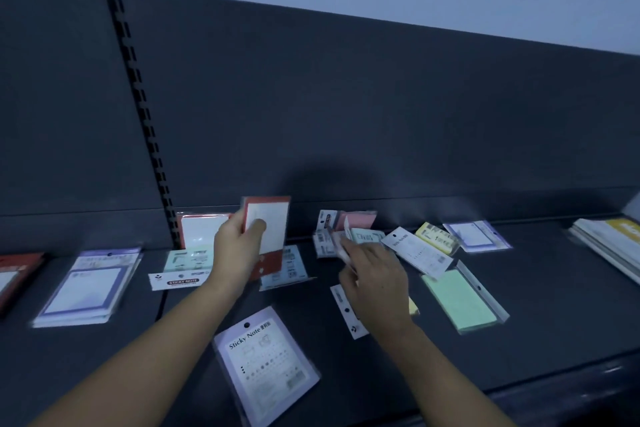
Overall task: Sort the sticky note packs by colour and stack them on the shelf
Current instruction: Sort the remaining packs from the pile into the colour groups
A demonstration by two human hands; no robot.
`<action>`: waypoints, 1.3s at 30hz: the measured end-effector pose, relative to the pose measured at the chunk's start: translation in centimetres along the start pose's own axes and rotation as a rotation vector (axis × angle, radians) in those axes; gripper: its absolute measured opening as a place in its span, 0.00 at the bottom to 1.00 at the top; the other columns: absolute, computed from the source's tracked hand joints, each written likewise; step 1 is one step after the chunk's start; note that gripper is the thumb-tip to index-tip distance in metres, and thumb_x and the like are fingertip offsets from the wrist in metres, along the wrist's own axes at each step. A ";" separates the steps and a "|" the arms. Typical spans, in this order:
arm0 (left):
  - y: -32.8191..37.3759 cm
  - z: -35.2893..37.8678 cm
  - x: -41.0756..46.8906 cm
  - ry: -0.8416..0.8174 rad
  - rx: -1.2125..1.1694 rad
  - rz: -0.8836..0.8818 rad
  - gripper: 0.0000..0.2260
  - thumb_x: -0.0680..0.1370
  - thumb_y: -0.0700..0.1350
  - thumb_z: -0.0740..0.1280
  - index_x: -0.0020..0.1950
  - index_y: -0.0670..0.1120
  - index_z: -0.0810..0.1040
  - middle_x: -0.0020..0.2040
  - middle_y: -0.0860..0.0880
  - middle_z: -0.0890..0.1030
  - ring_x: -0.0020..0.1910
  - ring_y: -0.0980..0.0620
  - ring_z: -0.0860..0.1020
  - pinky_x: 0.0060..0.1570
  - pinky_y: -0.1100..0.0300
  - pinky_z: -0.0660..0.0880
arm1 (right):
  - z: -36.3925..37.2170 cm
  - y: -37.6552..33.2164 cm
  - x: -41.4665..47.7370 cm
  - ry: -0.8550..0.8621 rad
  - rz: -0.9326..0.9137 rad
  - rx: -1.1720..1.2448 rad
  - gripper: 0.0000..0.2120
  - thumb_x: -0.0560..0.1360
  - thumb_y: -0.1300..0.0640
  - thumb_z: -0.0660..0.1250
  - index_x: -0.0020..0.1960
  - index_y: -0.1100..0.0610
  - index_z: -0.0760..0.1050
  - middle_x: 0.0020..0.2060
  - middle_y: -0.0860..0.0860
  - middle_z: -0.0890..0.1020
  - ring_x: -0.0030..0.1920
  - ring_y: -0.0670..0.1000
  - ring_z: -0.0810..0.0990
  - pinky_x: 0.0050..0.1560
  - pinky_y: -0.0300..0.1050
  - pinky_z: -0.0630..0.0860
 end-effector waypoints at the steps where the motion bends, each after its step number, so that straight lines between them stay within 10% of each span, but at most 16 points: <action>1: -0.5 -0.4 -0.1 0.026 -0.067 -0.077 0.05 0.76 0.40 0.62 0.41 0.44 0.74 0.38 0.44 0.76 0.37 0.47 0.74 0.39 0.55 0.70 | -0.3 -0.6 0.3 0.024 -0.014 0.039 0.16 0.63 0.64 0.66 0.50 0.60 0.82 0.37 0.51 0.83 0.41 0.51 0.78 0.40 0.44 0.75; 9: -1.2 -2.8 -2.2 0.221 -0.404 -0.341 0.11 0.76 0.33 0.64 0.55 0.42 0.67 0.44 0.41 0.79 0.40 0.47 0.79 0.33 0.56 0.76 | 0.7 -3.0 1.3 -0.202 -0.046 0.392 0.19 0.70 0.66 0.69 0.60 0.59 0.78 0.57 0.55 0.81 0.58 0.58 0.77 0.58 0.59 0.74; 13: -1.8 -2.4 -3.6 0.174 -0.492 -0.471 0.10 0.75 0.32 0.64 0.55 0.38 0.72 0.44 0.41 0.81 0.41 0.47 0.80 0.31 0.58 0.79 | 2.5 -3.6 1.0 -0.457 -0.053 0.384 0.22 0.79 0.57 0.60 0.71 0.46 0.65 0.70 0.47 0.69 0.68 0.50 0.68 0.62 0.49 0.72; 21: -1.4 -1.1 -6.9 0.130 -0.555 -0.408 0.18 0.75 0.34 0.66 0.64 0.33 0.70 0.53 0.35 0.79 0.40 0.44 0.80 0.34 0.56 0.80 | 3.5 -6.2 -0.4 -0.693 -0.194 0.609 0.27 0.77 0.39 0.57 0.74 0.46 0.60 0.73 0.43 0.63 0.73 0.45 0.58 0.70 0.40 0.56; 26: -1.9 -2.7 -9.2 0.297 -0.505 -0.345 0.17 0.71 0.26 0.63 0.60 0.33 0.72 0.48 0.36 0.81 0.42 0.41 0.81 0.50 0.46 0.78 | 3.8 -7.3 -1.5 -0.817 -0.097 0.947 0.24 0.79 0.46 0.59 0.73 0.47 0.63 0.73 0.41 0.63 0.73 0.41 0.56 0.75 0.45 0.55; 32: -1.5 -6.0 -11.9 0.434 -0.556 -0.226 0.16 0.74 0.30 0.63 0.60 0.40 0.73 0.52 0.41 0.83 0.47 0.45 0.82 0.43 0.55 0.80 | 5.4 -7.7 -1.9 -0.882 0.656 1.292 0.15 0.76 0.54 0.67 0.62 0.52 0.70 0.59 0.54 0.78 0.53 0.51 0.80 0.53 0.49 0.79; 39: -1.0 -11.5 -14.1 0.493 -0.666 -0.237 0.11 0.80 0.48 0.59 0.51 0.44 0.78 0.41 0.46 0.84 0.37 0.51 0.82 0.34 0.58 0.77 | 6.0 -13.2 -4.2 -1.089 1.054 1.547 0.06 0.74 0.60 0.69 0.51 0.61 0.77 0.33 0.55 0.83 0.28 0.49 0.79 0.26 0.39 0.75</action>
Point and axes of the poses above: each hand's wrist, its own x-axis towards the middle knuckle, its own z-axis out of the palm, y = z × x, the point moved 6 cm from there along x, towards the middle knuckle
